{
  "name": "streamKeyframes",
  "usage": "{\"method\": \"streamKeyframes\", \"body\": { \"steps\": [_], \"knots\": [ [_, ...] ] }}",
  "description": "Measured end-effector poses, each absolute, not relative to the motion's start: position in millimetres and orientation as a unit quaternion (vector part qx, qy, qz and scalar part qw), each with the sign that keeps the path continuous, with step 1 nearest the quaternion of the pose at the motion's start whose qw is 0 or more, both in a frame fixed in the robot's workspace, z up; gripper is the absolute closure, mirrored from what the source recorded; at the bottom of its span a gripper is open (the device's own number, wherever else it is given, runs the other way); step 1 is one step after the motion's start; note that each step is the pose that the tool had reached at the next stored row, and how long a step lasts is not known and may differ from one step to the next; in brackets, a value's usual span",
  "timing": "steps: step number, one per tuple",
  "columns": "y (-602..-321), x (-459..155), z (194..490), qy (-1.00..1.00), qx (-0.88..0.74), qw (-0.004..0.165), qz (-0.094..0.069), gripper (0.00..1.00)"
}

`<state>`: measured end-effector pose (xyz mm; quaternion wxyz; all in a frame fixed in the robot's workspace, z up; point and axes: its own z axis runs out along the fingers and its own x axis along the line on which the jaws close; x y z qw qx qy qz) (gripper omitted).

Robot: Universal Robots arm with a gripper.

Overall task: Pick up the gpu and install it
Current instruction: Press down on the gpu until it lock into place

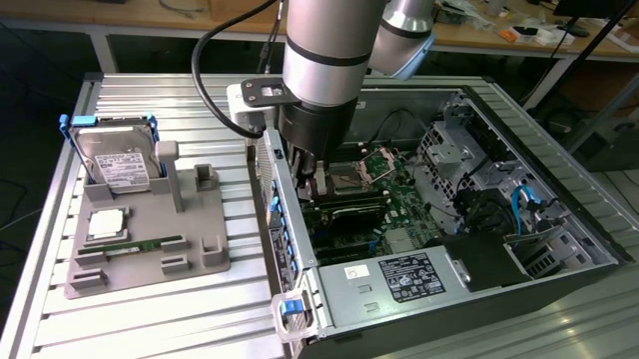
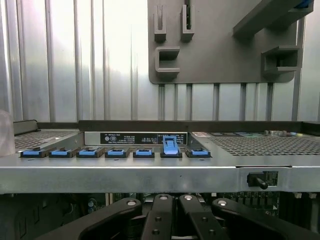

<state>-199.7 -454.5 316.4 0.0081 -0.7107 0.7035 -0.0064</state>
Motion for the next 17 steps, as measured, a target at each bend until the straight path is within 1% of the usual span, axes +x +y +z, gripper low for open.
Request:
{"method": "streamKeyframes", "body": {
  "steps": [17],
  "knots": [
    [-454.5, -202.3, 316.1, 0.703, -0.711, 0.009, -0.005, 0.89]
  ]
}}
